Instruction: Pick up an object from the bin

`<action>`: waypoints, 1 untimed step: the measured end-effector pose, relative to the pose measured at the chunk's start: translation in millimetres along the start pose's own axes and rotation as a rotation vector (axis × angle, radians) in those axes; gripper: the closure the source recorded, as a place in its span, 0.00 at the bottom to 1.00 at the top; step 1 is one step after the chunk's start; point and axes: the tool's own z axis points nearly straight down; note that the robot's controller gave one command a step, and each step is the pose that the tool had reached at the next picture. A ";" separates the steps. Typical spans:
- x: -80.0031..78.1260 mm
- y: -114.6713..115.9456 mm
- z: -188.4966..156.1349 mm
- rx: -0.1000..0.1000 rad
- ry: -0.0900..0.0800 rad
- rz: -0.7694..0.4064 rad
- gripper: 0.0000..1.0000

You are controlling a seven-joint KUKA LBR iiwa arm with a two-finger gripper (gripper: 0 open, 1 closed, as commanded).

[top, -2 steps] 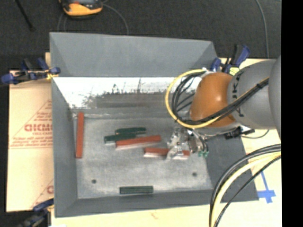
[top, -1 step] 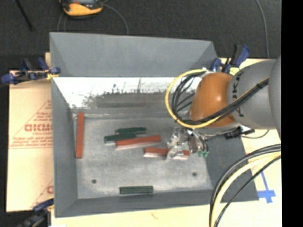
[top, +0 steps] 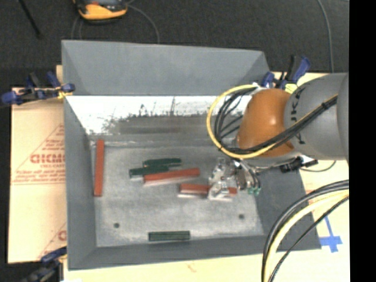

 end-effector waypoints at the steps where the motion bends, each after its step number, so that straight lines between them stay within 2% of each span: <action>1: 0.5 0.0 -21.0 0.000 0.001 -0.001 1.00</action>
Offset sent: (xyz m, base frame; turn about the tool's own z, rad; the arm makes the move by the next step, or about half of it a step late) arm 0.0002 0.0000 0.0643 0.0000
